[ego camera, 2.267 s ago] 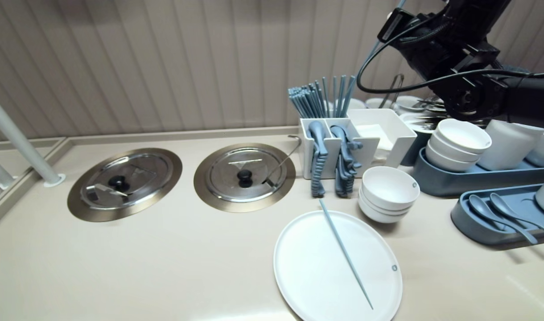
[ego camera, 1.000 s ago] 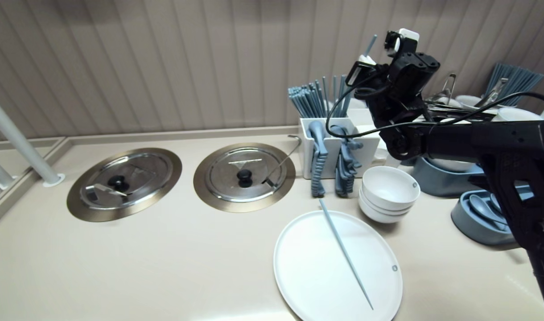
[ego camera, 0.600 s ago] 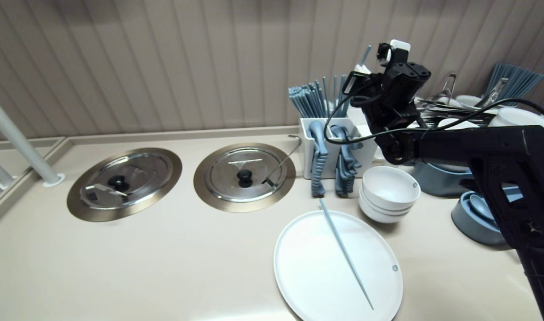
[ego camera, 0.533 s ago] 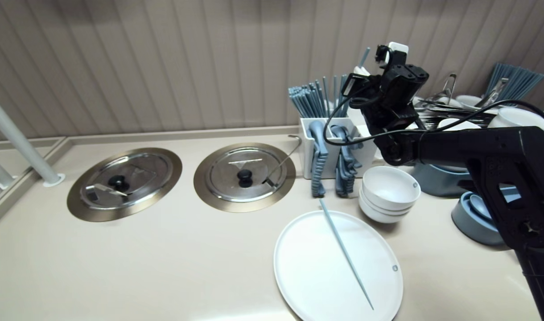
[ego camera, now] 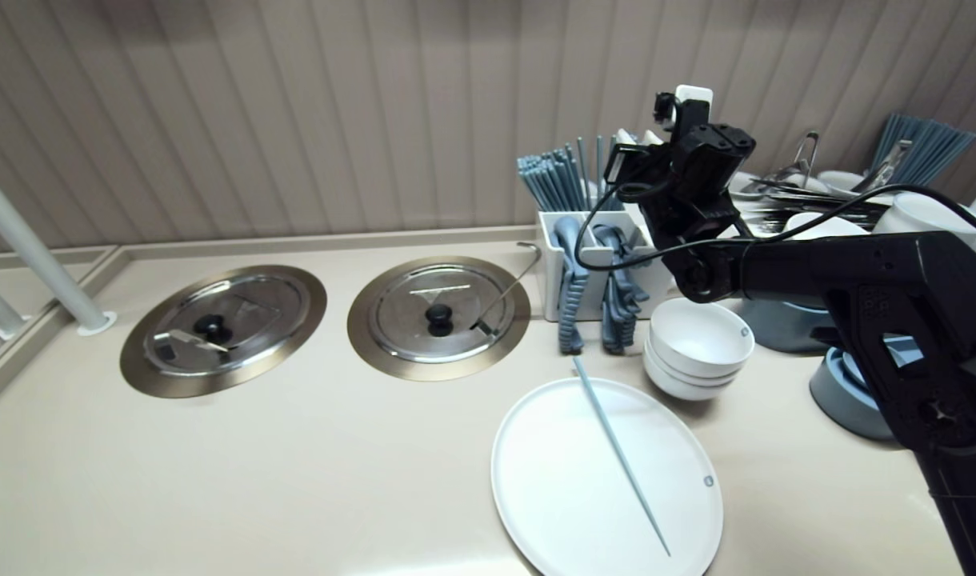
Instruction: Put the chopsticks back from the plate
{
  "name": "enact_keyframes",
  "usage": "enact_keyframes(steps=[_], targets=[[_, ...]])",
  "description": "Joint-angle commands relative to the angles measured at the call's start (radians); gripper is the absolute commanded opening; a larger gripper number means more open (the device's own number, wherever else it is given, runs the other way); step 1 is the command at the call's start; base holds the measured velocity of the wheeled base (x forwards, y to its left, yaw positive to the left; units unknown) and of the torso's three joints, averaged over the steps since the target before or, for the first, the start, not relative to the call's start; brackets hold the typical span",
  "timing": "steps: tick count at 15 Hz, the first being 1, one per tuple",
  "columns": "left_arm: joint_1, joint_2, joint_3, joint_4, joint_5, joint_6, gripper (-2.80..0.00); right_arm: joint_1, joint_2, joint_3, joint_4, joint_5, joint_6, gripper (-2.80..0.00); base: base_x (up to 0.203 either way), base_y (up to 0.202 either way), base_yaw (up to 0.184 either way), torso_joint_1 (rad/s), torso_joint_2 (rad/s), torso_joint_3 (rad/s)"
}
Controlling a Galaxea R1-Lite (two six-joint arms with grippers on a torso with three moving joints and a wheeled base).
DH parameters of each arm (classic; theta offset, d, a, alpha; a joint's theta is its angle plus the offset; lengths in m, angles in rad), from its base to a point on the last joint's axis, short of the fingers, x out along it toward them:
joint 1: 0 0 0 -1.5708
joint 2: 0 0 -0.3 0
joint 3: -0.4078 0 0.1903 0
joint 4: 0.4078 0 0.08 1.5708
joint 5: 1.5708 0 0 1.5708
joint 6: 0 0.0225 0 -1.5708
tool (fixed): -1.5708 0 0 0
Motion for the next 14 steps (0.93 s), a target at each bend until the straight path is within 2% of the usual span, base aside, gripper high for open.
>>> enact_keyframes(steps=[1,7,11,14], targets=[[0.0,0.0,0.008,0.0,-0.001,-0.001,-2.8,0.0,-0.006,0.0,-0.005,-0.002,0.0,0.0,0.0,0.0,0.0,0.0,0.0,0.0],[0.0,0.0,0.008,0.0,0.0,-0.001,-2.8,0.0,-0.028,0.0,-0.005,-0.008,0.013,0.0,0.0,0.0,0.0,0.0,0.0,0.0],[0.0,0.0,0.008,0.0,0.0,-0.001,-2.8,0.002,-0.134,0.017,0.02,-0.023,0.023,0.0,0.0,0.0,0.0,0.0,0.0,0.0],[0.0,0.0,0.008,0.0,0.0,-0.001,-2.8,0.002,-0.204,0.028,0.117,-0.024,0.087,0.0,0.0,0.0,0.0,0.0,0.0,0.0]])
